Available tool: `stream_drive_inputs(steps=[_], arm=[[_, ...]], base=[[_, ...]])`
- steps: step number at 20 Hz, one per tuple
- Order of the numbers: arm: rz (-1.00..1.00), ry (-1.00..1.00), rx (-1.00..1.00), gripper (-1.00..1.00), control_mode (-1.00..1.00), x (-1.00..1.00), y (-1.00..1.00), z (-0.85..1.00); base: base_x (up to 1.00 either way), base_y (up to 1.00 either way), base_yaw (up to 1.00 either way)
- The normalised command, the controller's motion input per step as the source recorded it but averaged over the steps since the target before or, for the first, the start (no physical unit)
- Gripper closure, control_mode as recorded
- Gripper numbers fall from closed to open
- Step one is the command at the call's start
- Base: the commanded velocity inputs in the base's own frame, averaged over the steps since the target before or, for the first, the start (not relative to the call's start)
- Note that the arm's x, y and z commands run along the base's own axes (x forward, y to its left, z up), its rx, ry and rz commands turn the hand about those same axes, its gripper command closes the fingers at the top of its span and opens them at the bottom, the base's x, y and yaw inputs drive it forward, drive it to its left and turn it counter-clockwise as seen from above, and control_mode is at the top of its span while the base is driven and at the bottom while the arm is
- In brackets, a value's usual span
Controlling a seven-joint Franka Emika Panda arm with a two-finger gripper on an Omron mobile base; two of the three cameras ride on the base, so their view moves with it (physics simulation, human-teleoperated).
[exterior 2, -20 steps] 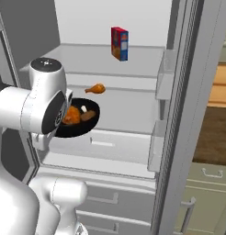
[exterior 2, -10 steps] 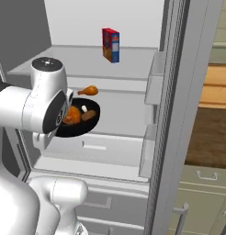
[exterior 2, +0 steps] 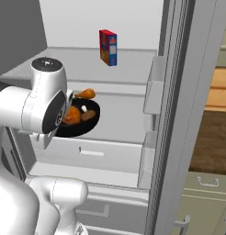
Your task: Pick the chicken drumstick and mushroom from their plates and place them in the bowl. Then put the bowl in the fridge.
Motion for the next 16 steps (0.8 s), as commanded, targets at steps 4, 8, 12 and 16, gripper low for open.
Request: stream_drive_inputs(steps=[4, 8, 12, 16], arm=[[0.00, -0.01, 0.00, 1.00, -1.00, 0.06, -0.07, -0.56], [0.00, -0.04, 0.00, 1.00, -1.00, 0.20, -0.10, -0.70], [0.03, -0.10, 0.01, 1.00, -1.00, 0.63, -0.29, -0.50], [0.00, -0.02, 0.07, 1.00, -1.00, 0.91, -0.22, -0.03]], base=[[0.00, 0.00, 0.00], [0.00, 0.00, 0.00], [0.00, 0.00, 0.00], [0.00, 0.00, 0.00]])
